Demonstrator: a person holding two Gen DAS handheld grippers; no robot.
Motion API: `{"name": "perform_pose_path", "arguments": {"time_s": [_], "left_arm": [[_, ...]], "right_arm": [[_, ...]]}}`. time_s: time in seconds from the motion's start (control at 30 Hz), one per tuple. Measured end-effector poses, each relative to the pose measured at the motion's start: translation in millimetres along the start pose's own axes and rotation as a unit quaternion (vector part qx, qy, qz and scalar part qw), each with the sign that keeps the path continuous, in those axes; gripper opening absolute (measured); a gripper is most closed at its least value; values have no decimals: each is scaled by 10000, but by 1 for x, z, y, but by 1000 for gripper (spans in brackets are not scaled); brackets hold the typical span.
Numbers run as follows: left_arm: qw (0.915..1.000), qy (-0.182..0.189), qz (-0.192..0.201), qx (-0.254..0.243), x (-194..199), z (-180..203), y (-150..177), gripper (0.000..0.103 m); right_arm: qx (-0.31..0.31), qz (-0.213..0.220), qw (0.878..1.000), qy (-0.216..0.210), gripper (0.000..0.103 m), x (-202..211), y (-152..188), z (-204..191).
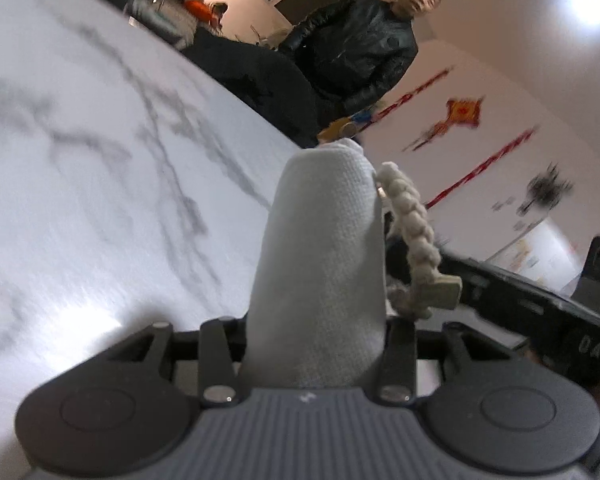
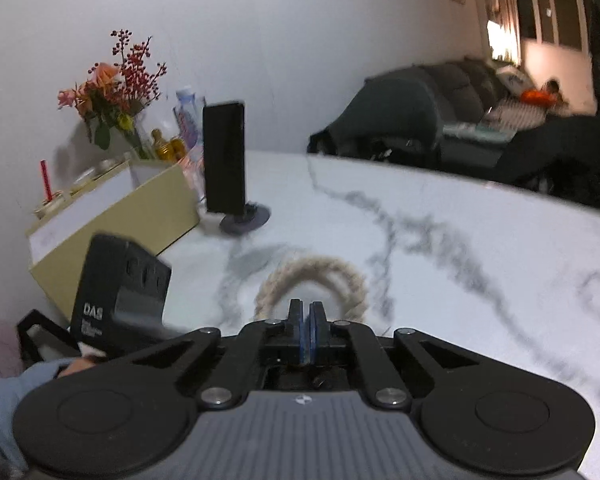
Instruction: Fold shopping bag
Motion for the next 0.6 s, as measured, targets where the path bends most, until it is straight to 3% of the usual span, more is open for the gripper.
{"name": "perform_pose_path", "arguments": {"time_s": [0.2,0.33,0.43,0.57,0.6], "left_arm": [[9934,-747,-176,-852,-3,14,-2,38],[9745,-1440,-224,-1706,-13,33,-1,37],[9663,-1636,-228,-1975,-24,49,-2,37],[9596,-1765,-236,-2176,-40,64,-4,37],[9584,-1785,-239,-2213,-42,66,-2,37]], "right_arm": [[-905,-67,9954,-296,6,-6,12,14],[-1364,-162,9899,-340,10,-7,20,22],[-1714,-162,9842,-408,12,-6,27,28],[-2266,-103,9718,-647,33,-5,35,37],[-2323,-70,9704,-649,33,-4,37,38]]}}
Point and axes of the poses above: each gripper's, at about its wrist camera, not at the fingertips, and x roughly against the way its jaws point, z to its right, y to its underside, the point moved 6 cm from there along -x, roughly the way its jaws point, and after that the axes turned 6 degrees about y, right-handed, at the moved point
